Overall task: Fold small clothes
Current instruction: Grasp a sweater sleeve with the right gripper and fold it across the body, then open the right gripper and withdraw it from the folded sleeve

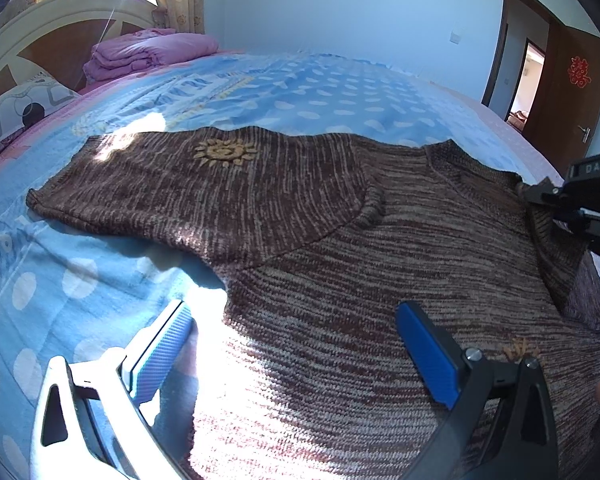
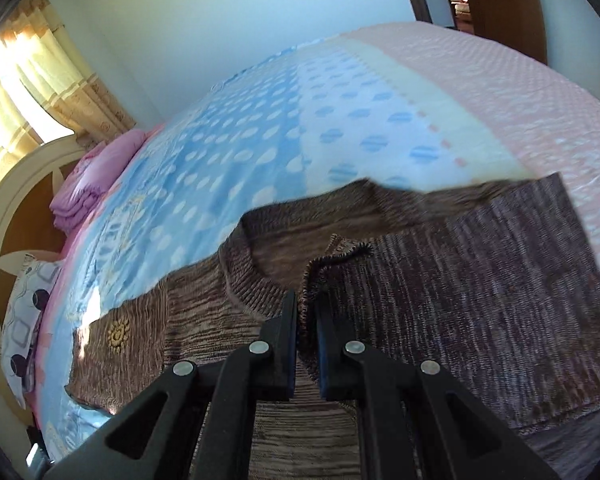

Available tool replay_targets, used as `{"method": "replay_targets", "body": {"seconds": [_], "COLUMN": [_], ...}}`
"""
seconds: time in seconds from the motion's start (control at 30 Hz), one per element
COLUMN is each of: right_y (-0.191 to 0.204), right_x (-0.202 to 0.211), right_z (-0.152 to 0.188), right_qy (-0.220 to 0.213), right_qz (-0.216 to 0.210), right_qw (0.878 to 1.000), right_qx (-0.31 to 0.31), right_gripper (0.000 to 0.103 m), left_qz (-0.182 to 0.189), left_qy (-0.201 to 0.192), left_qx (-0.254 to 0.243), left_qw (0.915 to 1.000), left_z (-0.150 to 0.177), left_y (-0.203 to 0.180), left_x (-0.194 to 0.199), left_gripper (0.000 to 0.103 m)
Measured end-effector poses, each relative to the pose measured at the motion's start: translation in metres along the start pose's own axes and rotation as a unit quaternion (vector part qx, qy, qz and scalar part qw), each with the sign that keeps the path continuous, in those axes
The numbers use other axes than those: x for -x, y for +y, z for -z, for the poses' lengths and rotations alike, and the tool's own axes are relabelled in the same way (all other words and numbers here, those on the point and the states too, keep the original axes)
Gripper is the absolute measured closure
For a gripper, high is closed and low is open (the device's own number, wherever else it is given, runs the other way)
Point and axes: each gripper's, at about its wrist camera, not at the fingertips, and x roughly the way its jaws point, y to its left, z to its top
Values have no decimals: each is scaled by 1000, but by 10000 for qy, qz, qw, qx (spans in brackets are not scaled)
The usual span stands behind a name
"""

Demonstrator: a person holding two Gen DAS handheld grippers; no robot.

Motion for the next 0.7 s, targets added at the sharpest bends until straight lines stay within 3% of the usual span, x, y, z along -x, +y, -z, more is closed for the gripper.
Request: {"method": "replay_targets", "body": {"seconds": [0.13,0.23,0.3,0.33,0.4,0.5,0.57,0.7], "right_y": [3,-3,-11,-17,-34,-57,-54,-35], "right_x": [-13,-14,2,14,40,52,45,23], "right_z": [6,6,6,7,12,24,35,60], "right_qy": [46,240,106,-104,-556,-597,-388,6], "right_qz": [-350,-1175,-1489,-1408,-653,-198,-94,-386], "right_qw": [9992,9928,9888,9900,9962,9979,9987,9981], "right_qx": [163,-20,-49,25,139,153,322,480], "right_gripper": [93,90,90,90,90,90,90,90], "left_qz": [8,15,19,19,19,-4,-11,-4], "left_qy": [-23,-23,-19,-20,-25,-36,-41,-40], "left_qx": [-6,-11,-7,-7,-4,-20,-23,-21], "left_qw": [10000,10000,10000,10000,10000,10000,10000,10000], "left_z": [0,0,-1,-1,-1,0,0,0], "left_y": [0,-1,-1,-1,-1,-1,-2,-2], "left_x": [0,0,-1,-1,-1,-1,-1,-1], "left_gripper": [0,0,0,0,0,0,0,0]}}
